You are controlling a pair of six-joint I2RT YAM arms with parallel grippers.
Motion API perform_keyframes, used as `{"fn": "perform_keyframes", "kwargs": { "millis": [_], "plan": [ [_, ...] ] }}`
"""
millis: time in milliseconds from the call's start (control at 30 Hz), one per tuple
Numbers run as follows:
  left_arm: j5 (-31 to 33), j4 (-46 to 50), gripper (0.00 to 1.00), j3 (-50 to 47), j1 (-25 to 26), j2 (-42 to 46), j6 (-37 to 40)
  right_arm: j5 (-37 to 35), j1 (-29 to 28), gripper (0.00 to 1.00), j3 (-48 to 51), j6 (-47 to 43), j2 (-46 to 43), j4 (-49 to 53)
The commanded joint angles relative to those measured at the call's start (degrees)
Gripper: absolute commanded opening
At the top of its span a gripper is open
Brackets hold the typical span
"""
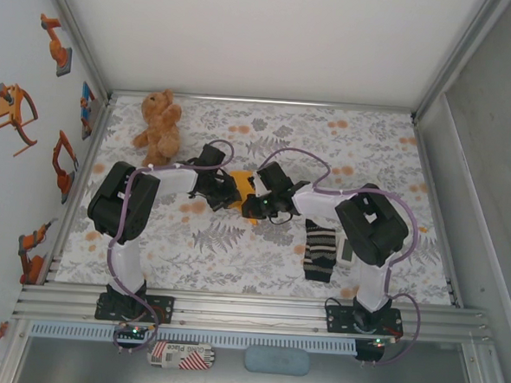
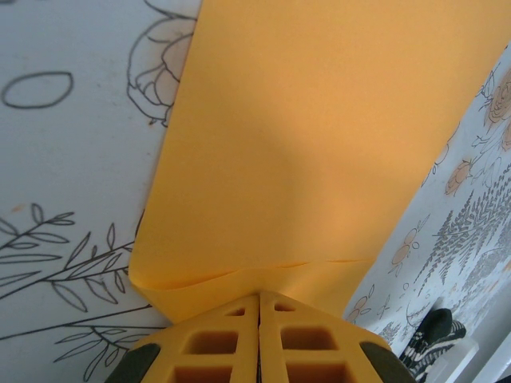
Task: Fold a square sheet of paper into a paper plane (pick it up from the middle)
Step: Third fold the triangle at the center of the table.
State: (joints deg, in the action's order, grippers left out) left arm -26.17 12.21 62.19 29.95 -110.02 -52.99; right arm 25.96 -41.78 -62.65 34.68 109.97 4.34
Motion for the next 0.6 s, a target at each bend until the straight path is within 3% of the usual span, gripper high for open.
{"fn": "perform_keyframes", "kwargs": {
  "millis": [0,567],
  "plan": [
    [4.6,6.2,0.07,-2.0,-0.3,-3.5,0.1,-0.5,0.1,0.0,-1.3,-0.9,1.5,1.9],
    [4.7,6.2,0.07,-2.2,-0.3,-3.8,0.0,1.0,0.2,0.0,-0.9,-0.7,2.6,1.9]
  ]
}}
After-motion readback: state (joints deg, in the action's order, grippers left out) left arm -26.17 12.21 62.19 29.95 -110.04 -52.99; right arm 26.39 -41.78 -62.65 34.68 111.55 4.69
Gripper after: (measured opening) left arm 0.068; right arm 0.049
